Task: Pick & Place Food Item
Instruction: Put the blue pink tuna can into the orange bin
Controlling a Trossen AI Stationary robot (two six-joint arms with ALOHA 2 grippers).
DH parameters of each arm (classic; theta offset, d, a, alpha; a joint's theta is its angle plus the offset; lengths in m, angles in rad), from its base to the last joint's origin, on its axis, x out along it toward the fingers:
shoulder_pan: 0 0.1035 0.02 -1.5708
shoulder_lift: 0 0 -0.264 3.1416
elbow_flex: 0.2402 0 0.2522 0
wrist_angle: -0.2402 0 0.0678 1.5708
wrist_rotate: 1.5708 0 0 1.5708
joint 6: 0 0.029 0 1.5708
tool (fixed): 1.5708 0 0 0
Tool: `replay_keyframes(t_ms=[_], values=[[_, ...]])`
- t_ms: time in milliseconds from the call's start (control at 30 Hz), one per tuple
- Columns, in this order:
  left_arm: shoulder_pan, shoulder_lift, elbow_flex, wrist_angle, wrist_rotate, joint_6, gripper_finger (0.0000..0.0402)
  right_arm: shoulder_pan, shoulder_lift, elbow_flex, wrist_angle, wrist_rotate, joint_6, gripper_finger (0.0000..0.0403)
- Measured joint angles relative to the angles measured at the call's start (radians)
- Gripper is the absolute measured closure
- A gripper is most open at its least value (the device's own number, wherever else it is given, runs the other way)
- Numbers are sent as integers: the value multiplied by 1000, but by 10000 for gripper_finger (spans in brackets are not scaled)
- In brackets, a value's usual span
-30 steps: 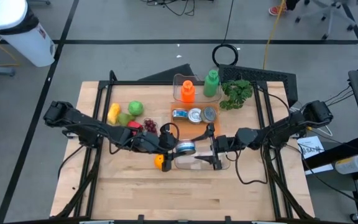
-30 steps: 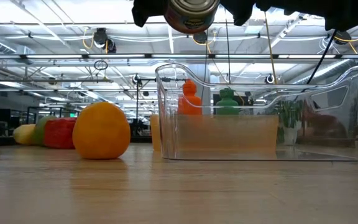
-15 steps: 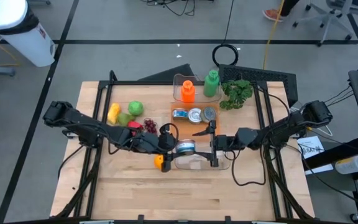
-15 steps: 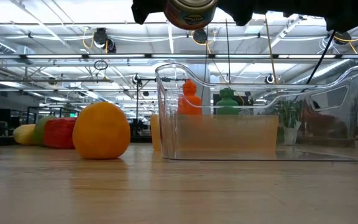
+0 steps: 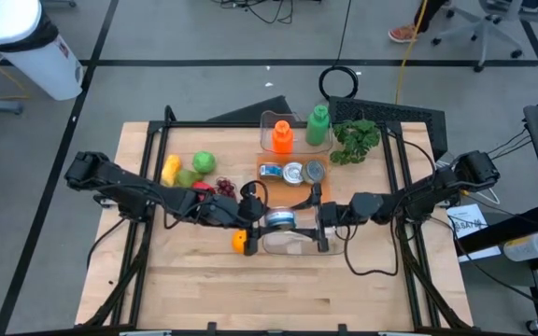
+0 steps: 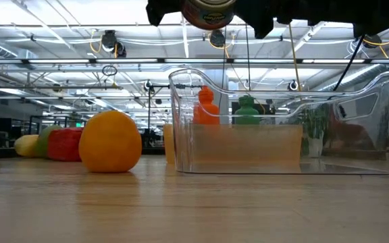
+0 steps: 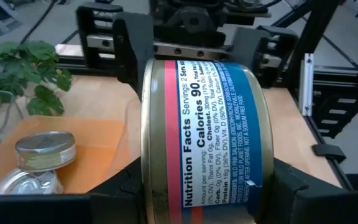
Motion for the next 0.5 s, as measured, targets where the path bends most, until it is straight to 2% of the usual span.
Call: replay_keyframes(t_ms=[100, 267, 333, 500], values=[[-1, 0, 0, -1, 0, 15, 212, -5, 0, 0, 0, -41, 13, 207], [-1, 0, 0, 3, -9, 10, 211, -8, 0, 0, 18, -80, 14, 209], [-2, 0, 0, 12, -20, -6, 190, -8, 0, 0, 20, -82, 1, 209], [0, -19, 0, 3, 0, 15, 104, -6, -1, 0, -11, -83, -12, 209]])
